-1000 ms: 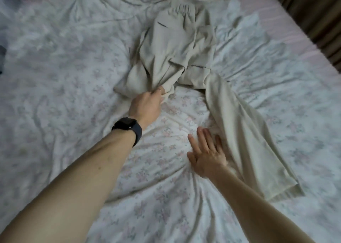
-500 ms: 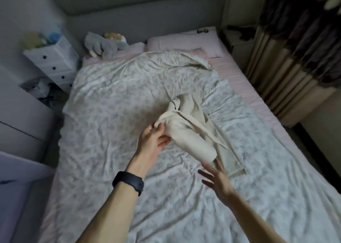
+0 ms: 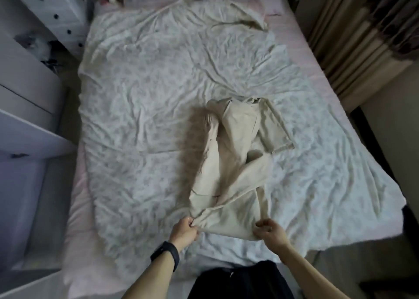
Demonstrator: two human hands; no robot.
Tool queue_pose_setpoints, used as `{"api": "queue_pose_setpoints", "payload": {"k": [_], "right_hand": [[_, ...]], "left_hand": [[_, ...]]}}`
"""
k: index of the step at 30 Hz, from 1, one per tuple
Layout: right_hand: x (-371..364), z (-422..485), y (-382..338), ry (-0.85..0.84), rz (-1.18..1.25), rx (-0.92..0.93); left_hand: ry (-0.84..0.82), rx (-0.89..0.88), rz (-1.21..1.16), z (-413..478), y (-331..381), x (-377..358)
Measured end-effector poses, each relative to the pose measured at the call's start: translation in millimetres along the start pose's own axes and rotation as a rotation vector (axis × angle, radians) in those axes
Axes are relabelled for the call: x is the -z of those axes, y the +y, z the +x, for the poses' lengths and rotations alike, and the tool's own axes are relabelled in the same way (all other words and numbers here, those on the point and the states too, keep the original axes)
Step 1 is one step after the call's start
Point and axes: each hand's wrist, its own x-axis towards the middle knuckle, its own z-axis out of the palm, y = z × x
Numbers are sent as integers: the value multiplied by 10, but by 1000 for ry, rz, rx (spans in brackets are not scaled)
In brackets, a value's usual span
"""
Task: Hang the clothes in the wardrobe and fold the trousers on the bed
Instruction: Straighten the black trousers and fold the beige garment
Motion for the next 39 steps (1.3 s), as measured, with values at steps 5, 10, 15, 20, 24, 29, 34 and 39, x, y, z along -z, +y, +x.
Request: {"api": "queue_pose_setpoints", "payload": {"k": [5,10,15,20,24,29,34,39], "right_hand": [[-194,-60,230,3,-200,-78],[-200,40,155,179,-411,-58],[-215,270,-261,178,-453,51],[-270,746,-1202,233,-453,302],[-397,1316,-2075,233,-638,630],[-427,2281,-2714,131,-972,734],[73,3188,-2650,94,-900,146],[242,3119,-2287,103,-1010,65]], "left_hand": [[-75,34,194,-50,-312,-117],[-99,24,204,105,-336,-15],[31,-103,149,415,54,209],[257,-202,64,1042,782,648],[344,-197,-48,1736,1216,961],[376,-165,-242,2531,1337,1146],[341,-180,-351,2945,1276,1113],[305,-345,-381,2695,1238,897]]}}
